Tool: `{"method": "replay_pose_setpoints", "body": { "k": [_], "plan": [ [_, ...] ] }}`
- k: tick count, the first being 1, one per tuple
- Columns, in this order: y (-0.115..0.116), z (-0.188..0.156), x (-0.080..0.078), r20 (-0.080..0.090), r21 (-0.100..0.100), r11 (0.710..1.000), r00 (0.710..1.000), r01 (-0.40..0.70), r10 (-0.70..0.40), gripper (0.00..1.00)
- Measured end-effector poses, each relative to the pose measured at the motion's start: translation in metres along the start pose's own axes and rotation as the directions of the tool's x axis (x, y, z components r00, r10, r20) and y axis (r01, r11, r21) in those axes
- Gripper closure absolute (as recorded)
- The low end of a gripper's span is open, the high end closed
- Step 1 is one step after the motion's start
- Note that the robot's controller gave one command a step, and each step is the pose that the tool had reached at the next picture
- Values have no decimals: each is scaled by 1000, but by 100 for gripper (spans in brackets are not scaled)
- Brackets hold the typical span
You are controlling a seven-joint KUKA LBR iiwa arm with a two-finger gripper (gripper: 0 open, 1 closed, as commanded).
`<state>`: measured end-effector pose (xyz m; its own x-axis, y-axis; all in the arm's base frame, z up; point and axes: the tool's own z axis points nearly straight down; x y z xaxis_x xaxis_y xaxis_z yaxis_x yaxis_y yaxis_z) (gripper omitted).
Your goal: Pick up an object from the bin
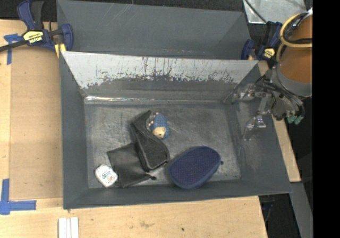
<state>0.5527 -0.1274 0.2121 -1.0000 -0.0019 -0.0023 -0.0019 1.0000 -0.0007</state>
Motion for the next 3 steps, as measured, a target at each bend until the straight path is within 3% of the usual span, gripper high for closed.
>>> {"method": "replay_pose_setpoints", "body": {
  "k": [1,2,3],
  "plan": [
    [61,57,59,-8,-1,989,989,-145,145,0],
    [114,129,65,9,6,995,995,99,-99,0],
    [114,129,67,4,5,995,995,99,-99,100]
  ]
}}
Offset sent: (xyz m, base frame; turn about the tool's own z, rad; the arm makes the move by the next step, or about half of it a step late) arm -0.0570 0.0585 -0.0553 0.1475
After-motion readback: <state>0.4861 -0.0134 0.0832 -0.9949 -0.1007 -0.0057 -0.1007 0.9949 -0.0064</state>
